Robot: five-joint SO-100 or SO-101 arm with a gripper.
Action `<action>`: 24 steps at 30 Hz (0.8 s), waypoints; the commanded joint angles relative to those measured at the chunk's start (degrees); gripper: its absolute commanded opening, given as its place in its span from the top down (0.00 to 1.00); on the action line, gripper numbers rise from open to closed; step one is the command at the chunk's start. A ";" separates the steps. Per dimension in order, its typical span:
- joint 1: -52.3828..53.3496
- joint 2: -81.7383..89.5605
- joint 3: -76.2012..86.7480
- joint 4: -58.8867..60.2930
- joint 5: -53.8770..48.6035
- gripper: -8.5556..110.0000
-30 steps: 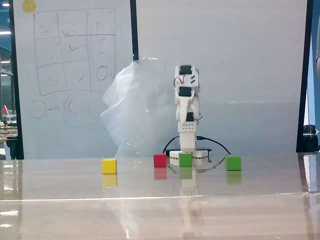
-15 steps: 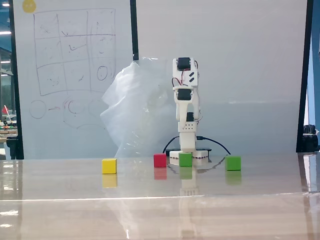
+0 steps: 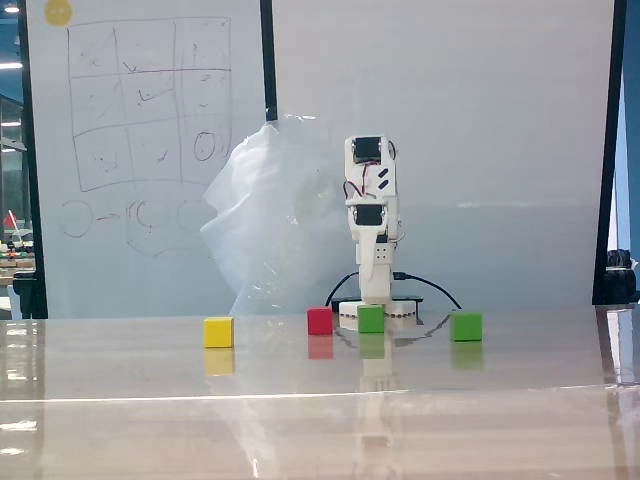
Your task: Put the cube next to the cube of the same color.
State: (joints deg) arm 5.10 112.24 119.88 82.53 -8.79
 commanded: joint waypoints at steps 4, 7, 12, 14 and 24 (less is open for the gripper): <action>0.53 0.09 5.01 -8.70 -0.18 0.67; 0.18 0.00 7.38 -12.57 -0.18 0.67; 0.00 -0.09 10.46 -17.23 -0.18 0.67; -0.09 -0.18 11.51 -18.46 -0.18 0.67; -2.64 -10.99 8.70 -24.35 0.62 0.67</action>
State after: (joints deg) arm 4.31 102.74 132.54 59.85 -8.53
